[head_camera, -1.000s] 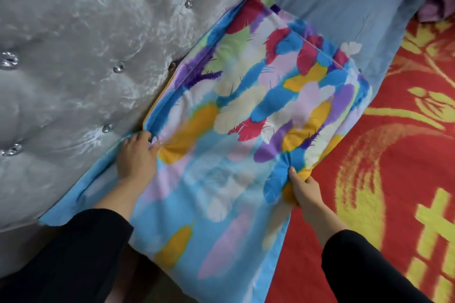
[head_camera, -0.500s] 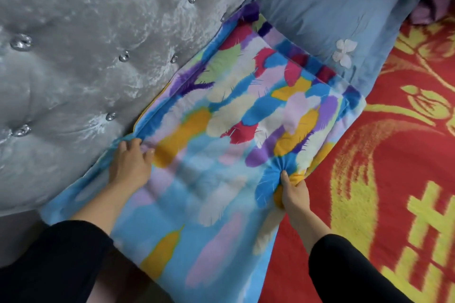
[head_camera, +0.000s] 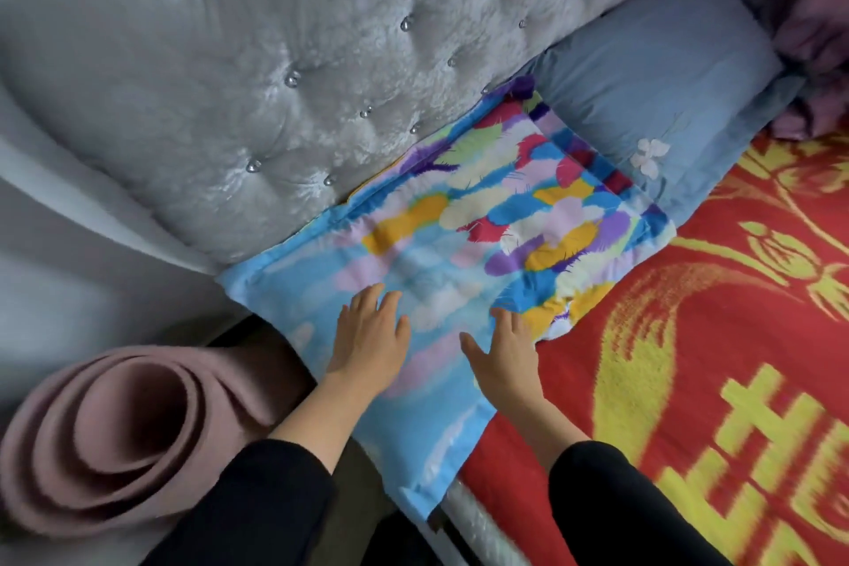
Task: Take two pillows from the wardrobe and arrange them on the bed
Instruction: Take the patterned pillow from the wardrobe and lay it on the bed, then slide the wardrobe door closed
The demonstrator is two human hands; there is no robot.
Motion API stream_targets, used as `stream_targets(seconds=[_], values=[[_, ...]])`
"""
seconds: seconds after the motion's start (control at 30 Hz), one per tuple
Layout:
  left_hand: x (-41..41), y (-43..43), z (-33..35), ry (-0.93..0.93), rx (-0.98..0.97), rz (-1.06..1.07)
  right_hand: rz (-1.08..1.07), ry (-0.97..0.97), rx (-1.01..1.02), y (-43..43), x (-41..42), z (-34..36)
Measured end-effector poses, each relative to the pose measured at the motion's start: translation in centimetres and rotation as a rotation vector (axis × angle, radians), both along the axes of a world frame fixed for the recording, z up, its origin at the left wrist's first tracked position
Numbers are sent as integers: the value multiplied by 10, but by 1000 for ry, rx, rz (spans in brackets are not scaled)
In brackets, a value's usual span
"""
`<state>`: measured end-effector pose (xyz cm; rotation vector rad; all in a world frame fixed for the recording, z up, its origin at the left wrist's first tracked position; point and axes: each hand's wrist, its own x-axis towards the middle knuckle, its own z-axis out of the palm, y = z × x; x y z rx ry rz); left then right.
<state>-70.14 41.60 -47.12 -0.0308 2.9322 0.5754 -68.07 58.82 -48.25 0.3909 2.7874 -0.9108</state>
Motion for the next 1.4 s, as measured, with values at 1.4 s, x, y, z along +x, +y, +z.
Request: stream_targets(seconds=[1.4], values=[[966, -615, 320, 610, -122, 1200, 1608, 712, -84, -719, 794, 350]])
